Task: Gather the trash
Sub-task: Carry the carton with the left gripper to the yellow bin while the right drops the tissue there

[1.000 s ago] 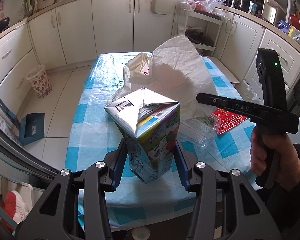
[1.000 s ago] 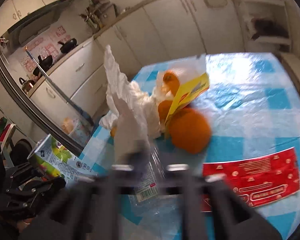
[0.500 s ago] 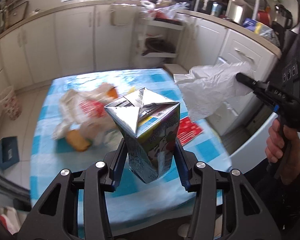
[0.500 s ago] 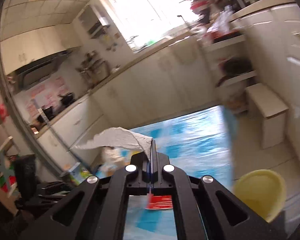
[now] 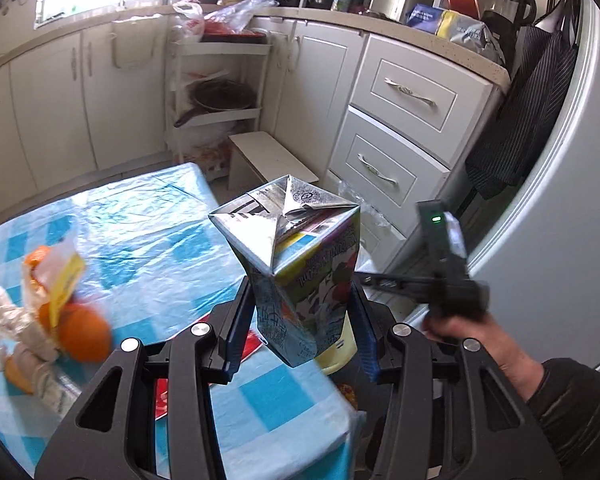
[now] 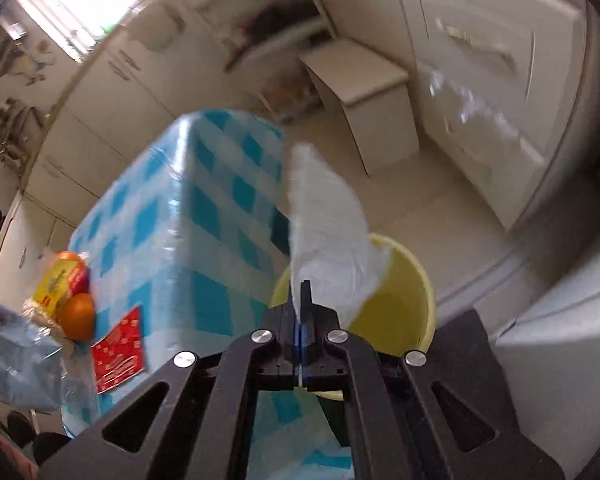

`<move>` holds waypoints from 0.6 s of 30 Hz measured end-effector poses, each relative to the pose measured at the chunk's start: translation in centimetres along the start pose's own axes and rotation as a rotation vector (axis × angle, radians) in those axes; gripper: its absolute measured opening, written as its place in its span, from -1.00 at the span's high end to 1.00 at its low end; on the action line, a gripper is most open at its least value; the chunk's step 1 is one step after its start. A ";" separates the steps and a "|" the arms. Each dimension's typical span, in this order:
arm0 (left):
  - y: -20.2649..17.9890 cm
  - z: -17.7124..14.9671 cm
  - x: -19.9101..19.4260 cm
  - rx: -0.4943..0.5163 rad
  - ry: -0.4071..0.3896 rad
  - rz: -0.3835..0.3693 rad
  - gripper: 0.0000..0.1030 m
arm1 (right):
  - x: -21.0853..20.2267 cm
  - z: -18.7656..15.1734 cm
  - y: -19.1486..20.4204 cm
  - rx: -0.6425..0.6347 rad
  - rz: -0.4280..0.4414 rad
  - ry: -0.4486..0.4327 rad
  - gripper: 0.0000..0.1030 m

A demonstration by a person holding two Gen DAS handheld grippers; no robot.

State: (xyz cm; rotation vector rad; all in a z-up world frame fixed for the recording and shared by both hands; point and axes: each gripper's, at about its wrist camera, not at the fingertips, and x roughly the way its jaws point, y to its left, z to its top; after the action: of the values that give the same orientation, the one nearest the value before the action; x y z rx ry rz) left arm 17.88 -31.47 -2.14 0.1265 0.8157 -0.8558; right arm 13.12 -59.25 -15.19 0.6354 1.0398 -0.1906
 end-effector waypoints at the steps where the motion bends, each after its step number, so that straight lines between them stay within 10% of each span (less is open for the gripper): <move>1: -0.4 0.2 0.9 -0.003 0.012 -0.002 0.15 | 0.8 0.2 0.0 0.000 -0.006 0.024 0.98; 8: -1.7 0.5 5.8 -0.016 0.080 0.010 0.15 | 5.7 0.9 -2.3 0.112 0.000 0.215 0.93; 10: -1.9 0.4 7.0 -0.019 0.101 0.016 0.15 | 6.3 1.0 -2.9 0.163 -0.005 0.256 -0.16; 18: -2.9 -0.4 12.5 -0.038 0.187 0.029 0.15 | -1.9 3.2 -3.6 0.250 0.075 -0.044 -0.33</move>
State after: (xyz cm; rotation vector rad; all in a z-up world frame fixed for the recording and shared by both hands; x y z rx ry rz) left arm 20.33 -41.09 -10.36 0.1860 1.0023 -0.8083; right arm 12.96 -64.26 -13.89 0.8913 0.9558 -0.2705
